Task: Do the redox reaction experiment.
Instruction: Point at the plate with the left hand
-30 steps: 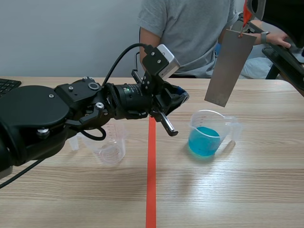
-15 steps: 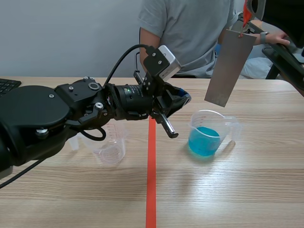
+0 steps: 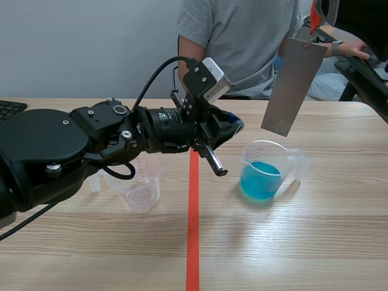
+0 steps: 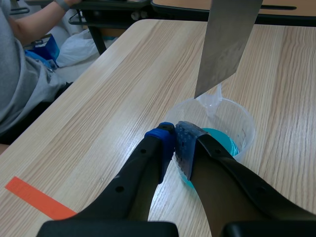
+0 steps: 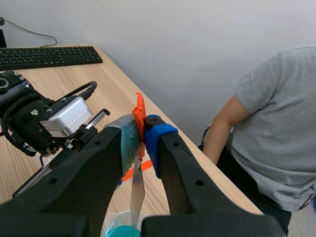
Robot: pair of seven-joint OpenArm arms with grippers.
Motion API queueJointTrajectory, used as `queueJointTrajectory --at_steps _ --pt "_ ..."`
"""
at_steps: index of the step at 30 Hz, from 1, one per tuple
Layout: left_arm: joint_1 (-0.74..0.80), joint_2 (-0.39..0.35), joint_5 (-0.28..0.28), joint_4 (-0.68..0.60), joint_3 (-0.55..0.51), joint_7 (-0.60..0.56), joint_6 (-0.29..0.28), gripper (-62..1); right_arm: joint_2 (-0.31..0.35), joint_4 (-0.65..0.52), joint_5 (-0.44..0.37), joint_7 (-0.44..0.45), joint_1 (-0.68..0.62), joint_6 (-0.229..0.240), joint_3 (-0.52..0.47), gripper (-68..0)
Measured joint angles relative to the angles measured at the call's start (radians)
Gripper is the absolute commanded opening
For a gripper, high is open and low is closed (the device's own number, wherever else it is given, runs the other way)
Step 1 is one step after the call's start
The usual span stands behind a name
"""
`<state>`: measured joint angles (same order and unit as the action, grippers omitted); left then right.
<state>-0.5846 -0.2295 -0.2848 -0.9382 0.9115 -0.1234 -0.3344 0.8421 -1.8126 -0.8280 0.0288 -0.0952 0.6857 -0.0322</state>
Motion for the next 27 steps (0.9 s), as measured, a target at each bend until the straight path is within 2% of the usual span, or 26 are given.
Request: queueJointTrajectory --at_steps 17,21,23,27 --pt "0.001 -0.018 0.0 -0.013 0.0 -0.005 0.0 -56.2 0.0 0.0 0.0 0.0 0.0 0.0 0.0 -66.0" --pt "0.026 -0.11 -0.023 -0.099 -0.003 -0.023 0.0 -56.2 0.0 0.0 0.0 0.0 0.0 0.0 0.0 -66.0" --pt "0.062 -0.182 -0.057 -0.168 -0.021 -0.041 0.0 -56.2 0.0 0.0 0.0 0.0 0.0 0.0 0.0 -66.0" --pt "0.174 -0.341 -0.068 -0.314 -0.112 -0.057 0.001 -56.2 0.0 0.0 0.0 0.0 0.0 0.0 0.0 -66.0"
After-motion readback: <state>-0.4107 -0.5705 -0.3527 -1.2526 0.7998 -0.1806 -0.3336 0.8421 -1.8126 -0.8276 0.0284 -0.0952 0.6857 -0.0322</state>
